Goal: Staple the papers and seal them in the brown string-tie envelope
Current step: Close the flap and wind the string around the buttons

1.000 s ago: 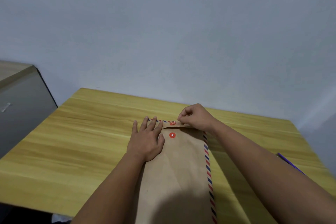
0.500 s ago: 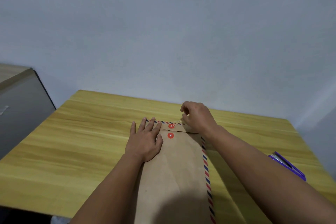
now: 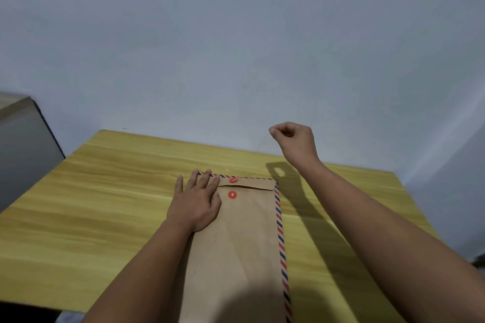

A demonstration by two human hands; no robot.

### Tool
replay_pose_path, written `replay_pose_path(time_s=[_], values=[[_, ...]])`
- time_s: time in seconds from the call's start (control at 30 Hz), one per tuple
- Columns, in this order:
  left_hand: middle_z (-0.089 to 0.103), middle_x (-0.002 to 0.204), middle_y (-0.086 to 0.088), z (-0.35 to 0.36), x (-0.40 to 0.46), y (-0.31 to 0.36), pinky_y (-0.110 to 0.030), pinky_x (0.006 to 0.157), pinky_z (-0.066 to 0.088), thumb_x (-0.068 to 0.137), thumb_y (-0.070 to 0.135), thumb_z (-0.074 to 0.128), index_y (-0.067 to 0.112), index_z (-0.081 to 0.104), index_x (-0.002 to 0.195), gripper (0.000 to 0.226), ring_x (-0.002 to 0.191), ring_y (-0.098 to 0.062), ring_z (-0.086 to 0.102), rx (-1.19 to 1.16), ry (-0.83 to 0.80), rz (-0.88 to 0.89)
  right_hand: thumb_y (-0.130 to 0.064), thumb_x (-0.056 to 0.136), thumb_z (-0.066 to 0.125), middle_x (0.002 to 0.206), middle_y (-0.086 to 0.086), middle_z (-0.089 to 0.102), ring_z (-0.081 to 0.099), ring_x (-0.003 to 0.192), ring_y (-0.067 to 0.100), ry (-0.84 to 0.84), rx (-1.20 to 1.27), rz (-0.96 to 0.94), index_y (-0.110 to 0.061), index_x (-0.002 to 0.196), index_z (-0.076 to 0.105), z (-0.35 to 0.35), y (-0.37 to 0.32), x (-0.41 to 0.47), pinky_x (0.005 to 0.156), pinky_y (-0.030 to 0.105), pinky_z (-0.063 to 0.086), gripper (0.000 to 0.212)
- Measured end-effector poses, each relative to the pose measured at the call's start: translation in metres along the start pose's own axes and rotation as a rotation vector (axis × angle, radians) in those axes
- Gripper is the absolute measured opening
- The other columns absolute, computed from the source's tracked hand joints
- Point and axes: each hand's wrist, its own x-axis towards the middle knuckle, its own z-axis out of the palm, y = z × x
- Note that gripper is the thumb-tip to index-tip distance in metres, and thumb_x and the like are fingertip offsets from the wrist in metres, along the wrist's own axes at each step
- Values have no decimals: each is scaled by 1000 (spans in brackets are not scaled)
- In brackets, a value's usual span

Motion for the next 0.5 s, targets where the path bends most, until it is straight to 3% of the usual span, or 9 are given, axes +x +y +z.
replay_pose_path(time_s=[0.07,0.27,0.33,0.4,0.47,0.5], values=[[11,171,5,0,0,0,-57,125,-1,98,49,16,34,21,161,65,159,-23,0,7,-2,-6,-20,97,72,87,-9,73,65,79,3,-19,88,33,-12,92,78,-2,-9,-3,71,11,49,11],[9,171,5,-2,0,1,-57,125,-2,94,51,11,33,20,161,70,159,-23,-1,4,-8,-7,-30,102,64,101,-5,80,75,103,15,-239,352,166,-21,80,68,-4,-31,-16,87,36,48,24],[8,171,5,-3,0,1,-57,125,-3,96,50,14,33,19,161,67,158,-22,-2,7,-13,-6,-23,105,54,86,3,77,76,87,21,-314,571,267,-17,71,55,0,-34,-20,85,39,51,34],[9,171,5,-2,0,1,-57,125,-2,98,49,16,33,20,161,65,159,-23,-2,2,-6,-4,-18,103,51,61,3,57,59,54,20,-348,706,401,-17,66,45,7,-32,-25,66,34,53,37],[10,171,4,-1,0,0,-58,125,-2,99,49,18,33,21,161,64,159,-23,-1,-8,-2,-4,-19,99,54,58,0,45,38,45,14,-365,421,415,-16,63,48,15,-20,-33,46,24,37,37],[11,171,5,-1,0,0,-58,125,-2,99,49,18,33,21,161,64,159,-23,-1,-9,1,-4,-20,98,58,60,-1,51,41,45,12,-371,170,338,-13,62,55,20,-10,-37,44,23,36,36]])
